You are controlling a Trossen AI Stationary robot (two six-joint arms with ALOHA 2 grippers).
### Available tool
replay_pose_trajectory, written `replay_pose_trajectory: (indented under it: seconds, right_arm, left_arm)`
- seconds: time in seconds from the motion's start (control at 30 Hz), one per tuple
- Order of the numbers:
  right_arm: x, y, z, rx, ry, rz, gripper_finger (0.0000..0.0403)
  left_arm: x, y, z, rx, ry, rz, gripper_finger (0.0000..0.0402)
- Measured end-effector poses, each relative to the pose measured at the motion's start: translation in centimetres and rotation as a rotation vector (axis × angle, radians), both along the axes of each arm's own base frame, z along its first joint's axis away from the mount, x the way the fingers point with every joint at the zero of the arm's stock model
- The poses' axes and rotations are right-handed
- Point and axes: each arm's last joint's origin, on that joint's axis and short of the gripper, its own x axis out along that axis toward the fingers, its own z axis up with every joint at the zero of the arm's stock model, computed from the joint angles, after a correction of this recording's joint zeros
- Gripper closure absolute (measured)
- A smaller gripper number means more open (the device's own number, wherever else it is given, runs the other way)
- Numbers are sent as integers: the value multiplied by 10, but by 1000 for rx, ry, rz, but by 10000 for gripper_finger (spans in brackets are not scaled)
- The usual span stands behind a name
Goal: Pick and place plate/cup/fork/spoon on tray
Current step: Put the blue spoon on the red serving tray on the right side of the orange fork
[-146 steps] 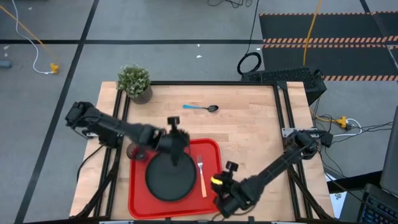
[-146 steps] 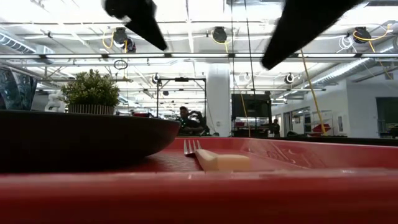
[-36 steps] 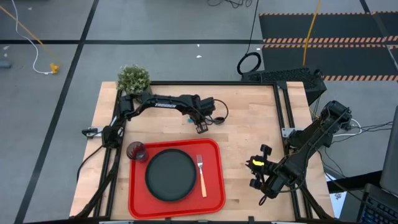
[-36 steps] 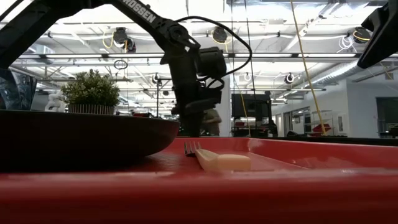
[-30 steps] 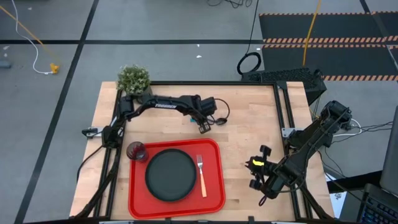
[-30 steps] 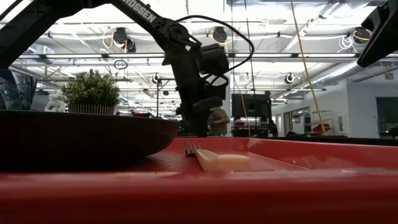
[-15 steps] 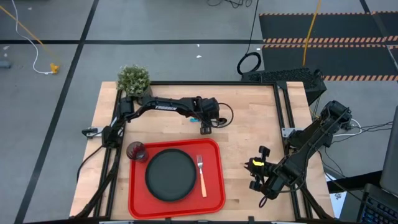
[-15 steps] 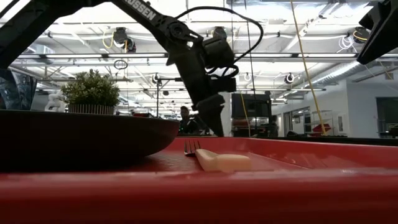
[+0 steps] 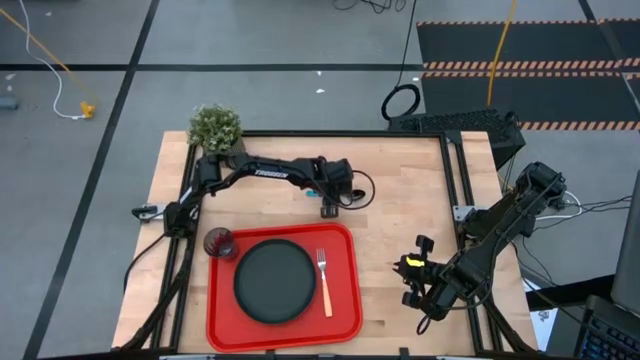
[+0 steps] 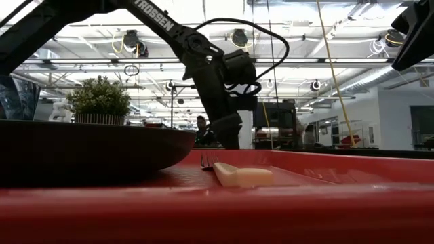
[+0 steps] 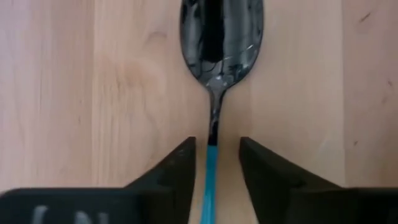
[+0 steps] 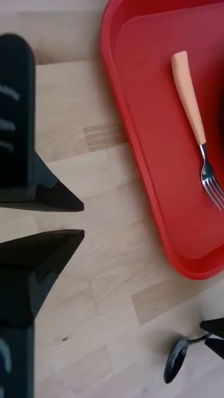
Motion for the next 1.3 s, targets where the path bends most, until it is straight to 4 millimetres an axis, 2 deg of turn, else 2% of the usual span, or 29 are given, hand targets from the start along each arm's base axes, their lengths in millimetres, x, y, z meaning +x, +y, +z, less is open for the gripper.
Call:
replay_pose_trajectory:
  seconds: [0.17, 0.23, 0.4, 0.5, 0.63, 0.8, 0.93, 1.07, 1.3]
  right_arm:
    - [0, -1, 0, -18, -19, -8, 355]
    - [1, -1, 1, -32, -41, -19, 355]
    - [6, -5, 3, -47, -121, -101, 355]
    - [11, -11, 0, -59, -211, -187, 355]
    - [16, -22, -14, -93, -317, -277, 355]
    - [25, -35, -43, -36, -421, -312, 348]
    - [30, -44, -58, -25, -567, -281, 319]
    - [27, -52, -63, -16, -711, -250, 279]
    - [19, -57, -67, -27, -776, -211, 221]
  left_arm:
    - [2, -6, 4, 12, -24, -7, 370]
    - [3, -8, 12, 21, -46, 11, 388]
    - [2, -16, 28, 66, -71, 56, 383]
    - [0, -21, 53, 81, -137, 81, 393]
    - [-1, -29, 86, 63, -244, 118, 392]
    - [-5, -44, 123, 32, -384, 147, 394]
    - [-3, -70, 147, -3, -516, 125, 392]
    - [1, -106, 163, -17, -631, 84, 395]
    - [7, -179, 170, 94, -824, 118, 394]
